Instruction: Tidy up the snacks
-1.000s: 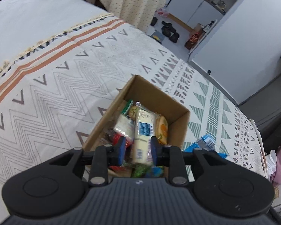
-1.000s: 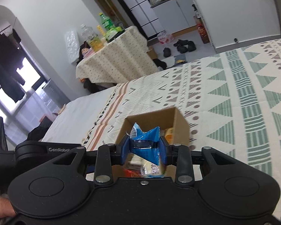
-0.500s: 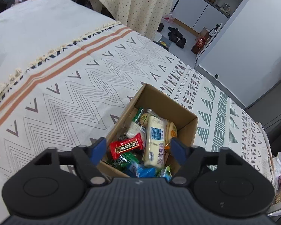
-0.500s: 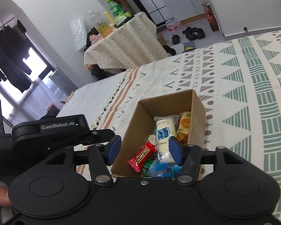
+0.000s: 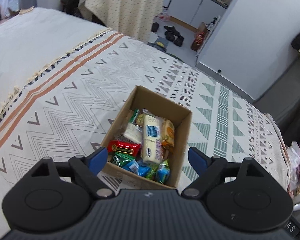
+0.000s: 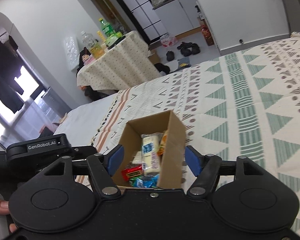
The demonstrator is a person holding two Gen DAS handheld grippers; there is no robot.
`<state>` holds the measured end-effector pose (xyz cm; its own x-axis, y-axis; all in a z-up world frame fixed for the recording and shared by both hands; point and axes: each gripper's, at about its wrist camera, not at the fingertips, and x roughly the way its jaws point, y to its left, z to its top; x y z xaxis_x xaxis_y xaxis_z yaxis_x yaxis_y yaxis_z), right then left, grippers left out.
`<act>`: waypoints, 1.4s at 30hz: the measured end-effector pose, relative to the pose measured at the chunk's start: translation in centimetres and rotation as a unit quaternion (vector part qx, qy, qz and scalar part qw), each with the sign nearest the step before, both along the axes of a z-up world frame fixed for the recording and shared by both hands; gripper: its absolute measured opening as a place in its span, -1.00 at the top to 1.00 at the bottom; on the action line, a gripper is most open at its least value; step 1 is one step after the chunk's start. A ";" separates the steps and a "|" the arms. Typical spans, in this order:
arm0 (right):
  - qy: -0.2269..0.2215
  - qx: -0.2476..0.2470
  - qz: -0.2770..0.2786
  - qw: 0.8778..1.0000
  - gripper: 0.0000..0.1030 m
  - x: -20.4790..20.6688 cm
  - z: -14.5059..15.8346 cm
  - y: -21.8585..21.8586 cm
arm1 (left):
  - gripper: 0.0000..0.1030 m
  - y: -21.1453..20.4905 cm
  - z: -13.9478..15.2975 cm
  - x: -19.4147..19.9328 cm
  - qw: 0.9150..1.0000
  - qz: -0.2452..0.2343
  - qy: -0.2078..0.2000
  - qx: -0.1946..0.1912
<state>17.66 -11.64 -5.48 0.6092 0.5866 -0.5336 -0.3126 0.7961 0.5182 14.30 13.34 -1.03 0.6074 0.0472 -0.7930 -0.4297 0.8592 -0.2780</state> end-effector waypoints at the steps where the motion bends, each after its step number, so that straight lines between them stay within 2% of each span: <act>1: -0.002 0.000 -0.002 1.000 -0.35 -0.3 0.2 -0.5 | -0.70 -0.3 0.4 -0.2 1.000 -0.006 -0.003 0.003; 15: -0.047 -0.014 -0.035 0.998 -1.00 -4.7 4.2 -5.8 | -0.94 -3.7 6.4 -4.0 0.994 -0.075 -0.053 0.060; 25: -0.063 -0.035 -0.049 0.996 -1.00 -7.6 6.1 -8.4 | -1.00 -6.2 8.3 -7.6 0.988 -0.099 -0.091 0.078; 35: -0.080 -0.054 -0.059 0.994 -1.00 -11.1 7.2 -10.6 | -1.00 -8.4 9.4 -11.4 0.982 -0.120 -0.108 0.095; 42: -0.087 -0.069 -0.055 0.992 -1.00 -12.9 7.6 -11.5 | -1.00 -10.1 9.5 -13.1 0.979 -0.133 -0.105 0.117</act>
